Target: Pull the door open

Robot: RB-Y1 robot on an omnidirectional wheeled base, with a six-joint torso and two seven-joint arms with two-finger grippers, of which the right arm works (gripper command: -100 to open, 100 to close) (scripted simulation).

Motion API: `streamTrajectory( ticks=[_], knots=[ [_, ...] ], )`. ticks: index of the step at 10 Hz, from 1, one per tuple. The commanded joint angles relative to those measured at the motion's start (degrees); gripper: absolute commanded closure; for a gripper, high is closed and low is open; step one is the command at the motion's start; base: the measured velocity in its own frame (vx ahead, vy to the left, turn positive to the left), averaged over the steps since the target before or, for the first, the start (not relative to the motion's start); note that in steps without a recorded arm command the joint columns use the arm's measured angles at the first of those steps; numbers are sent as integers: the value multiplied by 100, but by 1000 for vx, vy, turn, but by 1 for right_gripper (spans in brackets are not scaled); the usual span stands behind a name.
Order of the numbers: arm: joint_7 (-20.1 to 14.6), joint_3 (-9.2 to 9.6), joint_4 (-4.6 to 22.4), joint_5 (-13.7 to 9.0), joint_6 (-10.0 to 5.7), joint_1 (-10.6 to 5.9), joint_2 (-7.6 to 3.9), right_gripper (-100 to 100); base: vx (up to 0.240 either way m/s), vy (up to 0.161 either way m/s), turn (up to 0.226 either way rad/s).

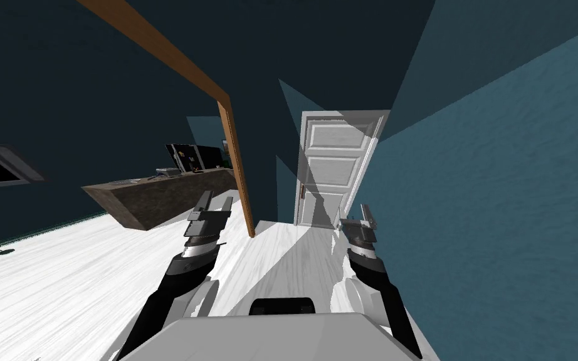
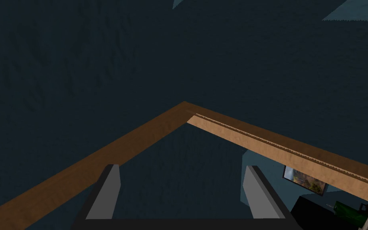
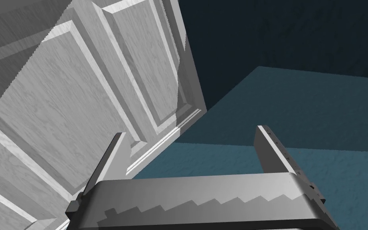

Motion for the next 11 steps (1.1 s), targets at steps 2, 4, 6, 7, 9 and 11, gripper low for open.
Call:
streamTrajectory(
  ticks=[2,4,6,7,9,11],
  knots=[
    [-318,-23,358,-248,-117,-13,-52,-100,90,-6,212],
    [-569,-55,633,-451,-197,-22,-103,-100,97,-25,208],
    [-839,-89,929,-671,-282,-32,-155,-100,107,-12,197],
    [-978,-107,1081,-783,-326,-37,-182,-100,105,-7,201],
    [-1255,-142,1386,-1009,-413,-47,-235,-100,92,-17,197],
    [-1550,-179,1708,-1248,-506,-58,-290,-100,91,-26,228]
  ],
)
